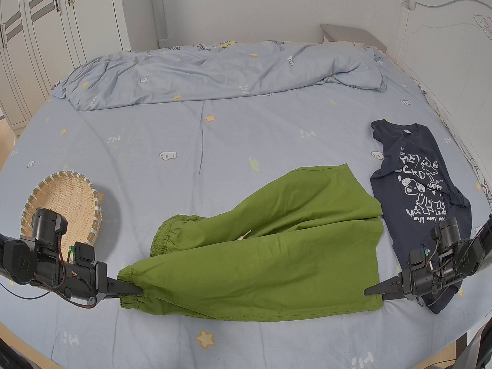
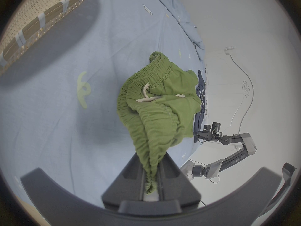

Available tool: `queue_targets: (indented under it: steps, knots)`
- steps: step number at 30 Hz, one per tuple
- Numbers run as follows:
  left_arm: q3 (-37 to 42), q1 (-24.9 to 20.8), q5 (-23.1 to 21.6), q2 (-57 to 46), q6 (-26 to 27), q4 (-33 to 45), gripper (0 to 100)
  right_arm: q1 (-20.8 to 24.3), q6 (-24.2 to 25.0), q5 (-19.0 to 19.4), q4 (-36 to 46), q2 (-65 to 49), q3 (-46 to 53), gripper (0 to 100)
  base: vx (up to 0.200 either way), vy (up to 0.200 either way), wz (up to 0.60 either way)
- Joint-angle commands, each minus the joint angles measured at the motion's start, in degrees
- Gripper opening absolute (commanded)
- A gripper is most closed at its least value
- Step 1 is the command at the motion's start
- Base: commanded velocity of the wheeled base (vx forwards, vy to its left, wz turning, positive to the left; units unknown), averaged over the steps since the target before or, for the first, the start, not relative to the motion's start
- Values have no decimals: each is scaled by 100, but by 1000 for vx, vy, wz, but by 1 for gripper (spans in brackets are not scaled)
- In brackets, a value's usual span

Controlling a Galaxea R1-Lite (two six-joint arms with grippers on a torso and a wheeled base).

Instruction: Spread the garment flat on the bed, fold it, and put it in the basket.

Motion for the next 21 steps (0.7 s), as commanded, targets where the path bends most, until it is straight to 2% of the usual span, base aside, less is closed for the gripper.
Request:
queue_targets:
  steps: [1, 7, 19, 20, 21]
  knots:
    - [-11, 0, 0, 38, -1, -1, 0, 136, 12, 12, -62, 80, 19, 100, 0, 0, 0]
    - [-20, 0, 0, 47, -1, -1, 0, 198, 21, 29, -511, 63, 168, 100, 0, 0, 0]
    - [-20, 0, 0, 47, -1, -1, 0, 277, 47, 65, -572, 107, 177, 100, 0, 0, 0]
    - [-20, 0, 0, 47, -1, -1, 0, 277, 47, 65, -572, 107, 177, 0, 0, 0, 0]
    - [-29, 8, 0, 38, -1, -1, 0, 250, 47, 56, -572, 159, 177, 0, 0, 0, 0]
